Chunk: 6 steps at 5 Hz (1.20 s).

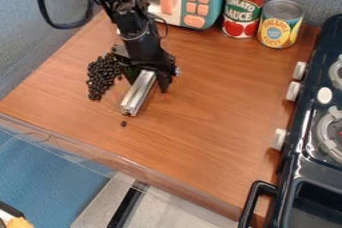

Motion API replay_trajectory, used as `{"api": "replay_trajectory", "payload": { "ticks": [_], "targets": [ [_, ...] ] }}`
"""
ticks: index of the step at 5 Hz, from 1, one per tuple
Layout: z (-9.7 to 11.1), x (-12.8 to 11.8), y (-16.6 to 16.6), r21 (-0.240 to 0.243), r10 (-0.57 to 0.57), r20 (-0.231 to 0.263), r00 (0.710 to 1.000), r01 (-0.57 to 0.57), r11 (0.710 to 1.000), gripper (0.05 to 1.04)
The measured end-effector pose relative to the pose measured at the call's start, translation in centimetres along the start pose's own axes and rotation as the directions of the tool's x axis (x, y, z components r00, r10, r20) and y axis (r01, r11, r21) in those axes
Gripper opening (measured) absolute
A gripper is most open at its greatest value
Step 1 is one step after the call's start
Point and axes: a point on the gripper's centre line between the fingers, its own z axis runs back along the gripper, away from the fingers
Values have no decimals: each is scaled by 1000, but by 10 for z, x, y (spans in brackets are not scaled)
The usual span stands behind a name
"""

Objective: Sweep into pile

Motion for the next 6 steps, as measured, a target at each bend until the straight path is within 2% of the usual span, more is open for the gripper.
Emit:
{"api": "replay_trajectory", "payload": {
  "ticks": [3, 4, 5, 6],
  "targets": [
    [1, 0, 0, 2, 2, 1, 1000, -2, 1000, 1000],
    [12, -8, -2, 2, 6, -24, 1000, -6, 1000, 1001],
    [53, 0, -6, 22, 12, 40, 999, -13, 1000, 1001],
    [76, -4, -13, 53, 29, 77, 997, -33, 998, 1001]
  ]
}}
